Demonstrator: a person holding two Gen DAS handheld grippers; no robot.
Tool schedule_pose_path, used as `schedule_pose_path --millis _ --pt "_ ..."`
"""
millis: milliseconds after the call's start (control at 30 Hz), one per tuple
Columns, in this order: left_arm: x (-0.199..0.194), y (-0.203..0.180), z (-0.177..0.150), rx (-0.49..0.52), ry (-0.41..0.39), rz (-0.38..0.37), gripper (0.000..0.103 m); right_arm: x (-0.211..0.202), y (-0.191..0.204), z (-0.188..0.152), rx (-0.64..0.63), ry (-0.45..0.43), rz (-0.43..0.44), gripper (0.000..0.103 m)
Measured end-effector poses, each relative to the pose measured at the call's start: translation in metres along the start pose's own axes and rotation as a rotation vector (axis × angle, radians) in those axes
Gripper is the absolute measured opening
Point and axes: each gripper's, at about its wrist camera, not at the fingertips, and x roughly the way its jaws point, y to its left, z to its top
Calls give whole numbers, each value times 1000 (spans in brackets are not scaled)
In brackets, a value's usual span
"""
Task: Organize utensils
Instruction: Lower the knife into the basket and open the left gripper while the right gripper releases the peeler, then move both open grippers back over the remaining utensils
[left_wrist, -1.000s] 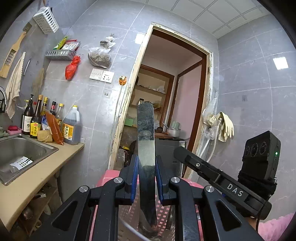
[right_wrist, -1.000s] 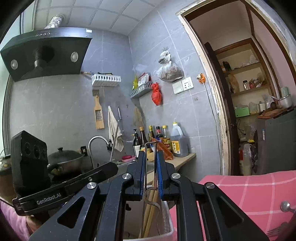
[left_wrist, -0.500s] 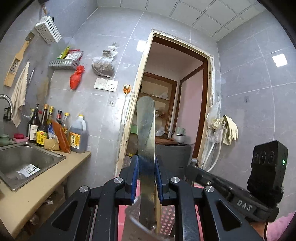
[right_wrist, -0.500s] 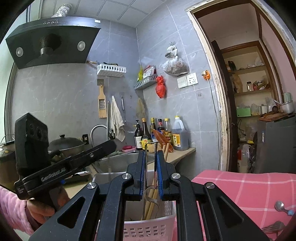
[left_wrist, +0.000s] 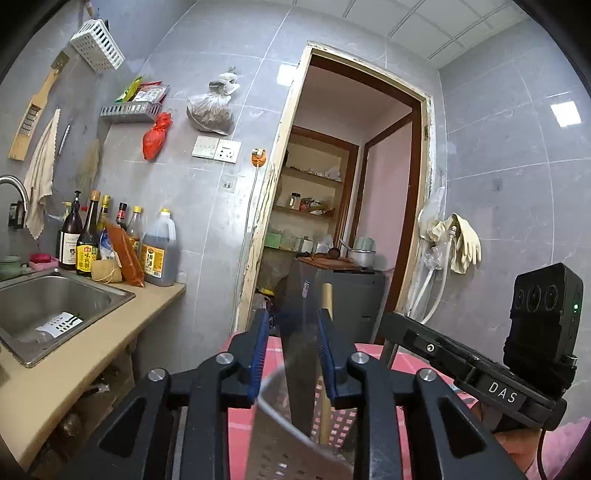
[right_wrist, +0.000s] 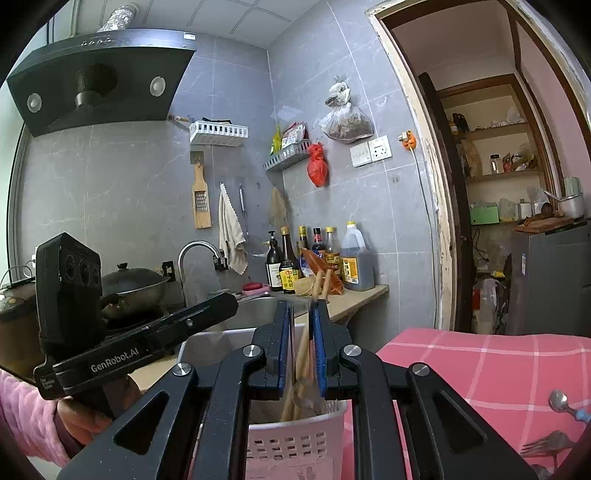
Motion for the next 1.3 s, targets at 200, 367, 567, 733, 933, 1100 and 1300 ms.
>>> schedule_pose_path --millis 200,367,567,733,933,1100,1300 --pt "-4 2 3 -37 22 -17 47 -5 -3 8 15 -9 -9 28" --pt "-14 -10 9 -63 12 -28 71 -32 -5 20 4 -44 -54 51" --pt "-26 -48 15 -20 -3 -7 99 -85 -15 37 -16 -85 -183 80" --pt "-32 -80 14 12 4 14 103 -132 -27 46 -25 -115 -287 98" --pt "-29 -121 4 53 88 -40 103 -176 -40 52 -66 -78 -375 102" --pt "-14 -141 -7 23 185 -101 103 -205 -55 49 -94 -18 -426 102" --pt "13 -157 -28 -31 287 -111 103 -228 -83 41 -74 26 -462 102"
